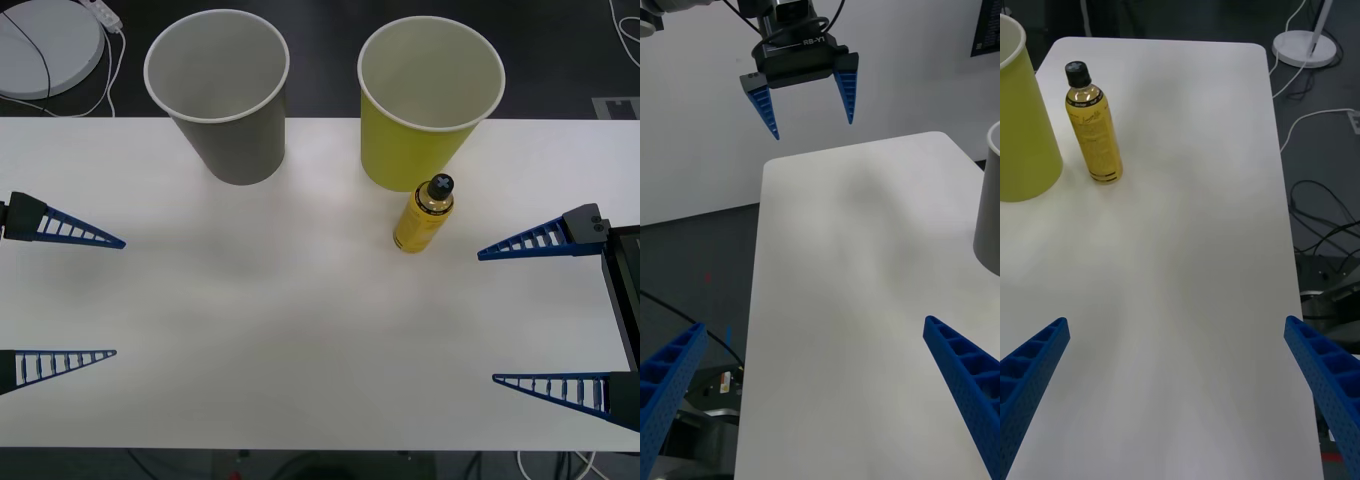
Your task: Put the can into the green bin and the plastic bottle into the gray bin
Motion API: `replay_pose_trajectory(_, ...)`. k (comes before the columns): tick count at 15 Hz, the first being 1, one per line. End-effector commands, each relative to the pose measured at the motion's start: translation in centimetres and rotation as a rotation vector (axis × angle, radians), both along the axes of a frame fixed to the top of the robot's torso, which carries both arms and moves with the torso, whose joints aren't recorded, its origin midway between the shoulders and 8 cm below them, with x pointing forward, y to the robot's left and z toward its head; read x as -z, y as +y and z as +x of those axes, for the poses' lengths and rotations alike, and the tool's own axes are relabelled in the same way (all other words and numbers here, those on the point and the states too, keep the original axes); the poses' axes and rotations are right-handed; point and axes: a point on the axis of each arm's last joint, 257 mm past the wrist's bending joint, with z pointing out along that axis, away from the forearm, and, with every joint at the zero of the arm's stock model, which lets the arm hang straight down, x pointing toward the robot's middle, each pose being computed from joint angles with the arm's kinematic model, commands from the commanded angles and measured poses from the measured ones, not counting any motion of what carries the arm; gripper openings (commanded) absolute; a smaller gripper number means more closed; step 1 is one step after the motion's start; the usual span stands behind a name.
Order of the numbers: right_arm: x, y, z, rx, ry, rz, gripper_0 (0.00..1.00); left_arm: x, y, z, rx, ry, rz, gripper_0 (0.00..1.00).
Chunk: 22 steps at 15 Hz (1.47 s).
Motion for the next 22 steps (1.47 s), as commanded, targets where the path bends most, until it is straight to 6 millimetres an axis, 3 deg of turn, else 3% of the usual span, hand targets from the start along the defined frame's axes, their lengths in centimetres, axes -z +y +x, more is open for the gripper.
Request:
replay_pose_trajectory(1, 0.0, 0.0, 0.0, 0.0, 0.0, 0.0, 1.0, 0.0, 0.0, 0.0, 0.0, 0.0, 0.0, 1.0)
replay_pose_trajectory(10, 0.1, -0.1, 0.5, 0.05, 0.013, 0.059, 1.0, 0.0, 0.0, 0.0, 0.0, 0.0, 0.0, 1.0)
replay_pose_trajectory(22, 5.0, -3.4, 4.6, 0.274, -0.131, -0.056, 1.0, 0.0, 0.0, 0.0, 0.0, 0.0, 0.0, 1.0)
